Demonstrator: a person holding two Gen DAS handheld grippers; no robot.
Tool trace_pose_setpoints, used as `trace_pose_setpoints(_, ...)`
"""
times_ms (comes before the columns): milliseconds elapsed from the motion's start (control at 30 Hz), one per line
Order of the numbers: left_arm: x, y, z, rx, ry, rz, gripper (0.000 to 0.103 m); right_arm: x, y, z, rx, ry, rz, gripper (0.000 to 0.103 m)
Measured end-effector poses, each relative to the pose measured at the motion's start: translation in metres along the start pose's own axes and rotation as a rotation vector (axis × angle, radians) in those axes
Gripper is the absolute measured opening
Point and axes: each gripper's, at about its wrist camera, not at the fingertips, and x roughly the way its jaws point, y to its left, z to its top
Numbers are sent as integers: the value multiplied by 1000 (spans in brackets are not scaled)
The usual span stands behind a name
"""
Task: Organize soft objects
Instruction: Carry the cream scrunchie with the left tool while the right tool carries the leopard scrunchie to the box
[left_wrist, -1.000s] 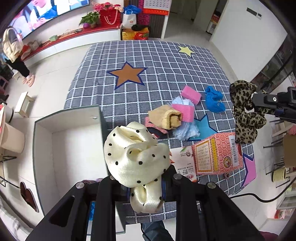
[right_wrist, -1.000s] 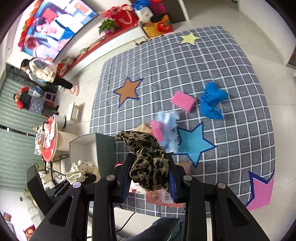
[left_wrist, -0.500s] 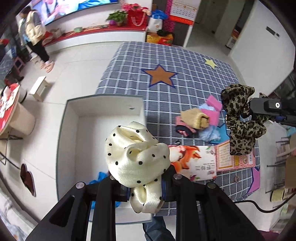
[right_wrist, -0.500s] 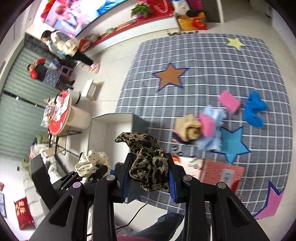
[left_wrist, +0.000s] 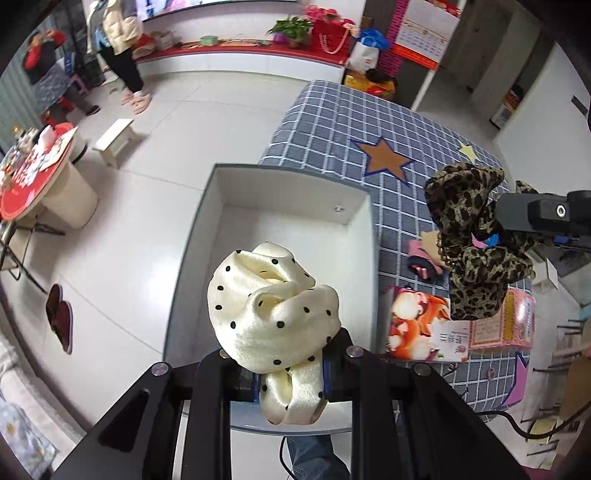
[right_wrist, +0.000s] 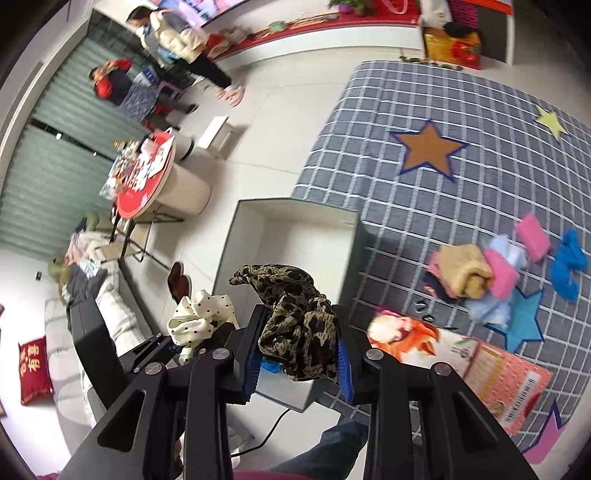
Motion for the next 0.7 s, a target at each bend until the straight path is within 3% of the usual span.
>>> trace_pose_setpoints(333,8,22,-6,-47,23,23,25,33,31,10,-58,59,16,35)
trace_pose_setpoints(700,21,28,-5,-52,48,37,25,51,39,16,-55,86,21,35)
